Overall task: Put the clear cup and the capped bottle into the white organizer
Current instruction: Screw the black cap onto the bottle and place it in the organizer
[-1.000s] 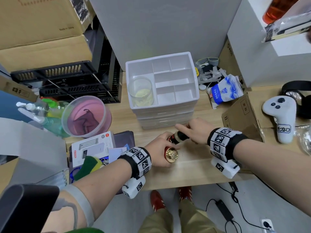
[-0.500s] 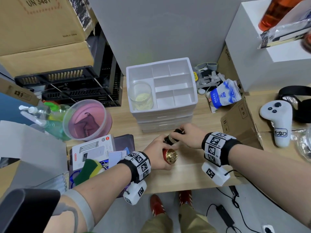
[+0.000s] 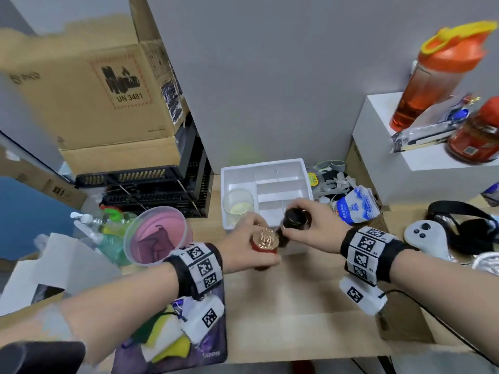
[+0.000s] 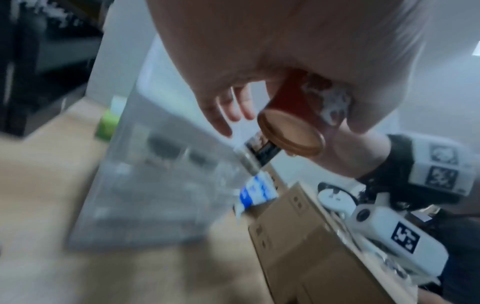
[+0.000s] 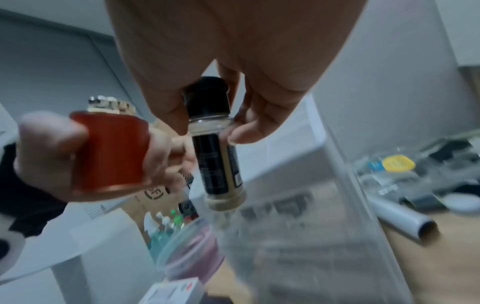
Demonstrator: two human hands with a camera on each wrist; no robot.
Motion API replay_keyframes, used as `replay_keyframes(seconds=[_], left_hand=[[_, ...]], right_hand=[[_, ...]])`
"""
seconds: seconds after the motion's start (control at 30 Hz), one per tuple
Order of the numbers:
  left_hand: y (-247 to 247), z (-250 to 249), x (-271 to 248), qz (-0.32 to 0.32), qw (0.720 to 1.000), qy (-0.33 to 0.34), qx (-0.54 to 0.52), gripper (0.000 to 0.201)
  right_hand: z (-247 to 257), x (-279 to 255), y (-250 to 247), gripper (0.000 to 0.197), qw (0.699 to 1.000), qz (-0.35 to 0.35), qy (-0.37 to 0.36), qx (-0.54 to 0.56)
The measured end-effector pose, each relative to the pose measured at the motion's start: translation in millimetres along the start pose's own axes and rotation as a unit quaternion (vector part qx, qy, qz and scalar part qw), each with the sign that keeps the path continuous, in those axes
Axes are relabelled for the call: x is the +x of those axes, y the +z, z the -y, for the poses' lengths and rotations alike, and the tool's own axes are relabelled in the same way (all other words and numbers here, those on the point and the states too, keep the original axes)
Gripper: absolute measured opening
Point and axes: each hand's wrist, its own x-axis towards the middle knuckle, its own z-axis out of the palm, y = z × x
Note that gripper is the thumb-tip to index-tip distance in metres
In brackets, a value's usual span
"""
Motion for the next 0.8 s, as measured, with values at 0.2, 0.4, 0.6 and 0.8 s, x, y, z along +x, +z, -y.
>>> replay_keyframes(seconds=[0.2,0.4,0.6,0.8], left_hand=[[-94.6,-74.0,32.4,-0.142,0.988,0.053,0.027,0.044],[-98.7,-69.0,75.2,-0.184,0.970,0.048,0.155,0.041],[-71.0,-62.0,85.3,-0.072,0.952,0.076,0.286,0.043],[-55.1,-51.2,81.3,0.010,0.910,0.099,0.403,0.036]], right_hand=[[31.4,38.5,-26.1,0.028,0.995,-0.063,-0.033,-0.065],[23.3,44.2,-19.2,0.028,0.994,-0.059,-0.039,-0.079],[15.2,61.9,-29.6,0.032,0.984,-0.172,-0.031,-0.041],[17.6,89.2,-41.9,0.040,0.990,-0.124,-0.016,-0.067]])
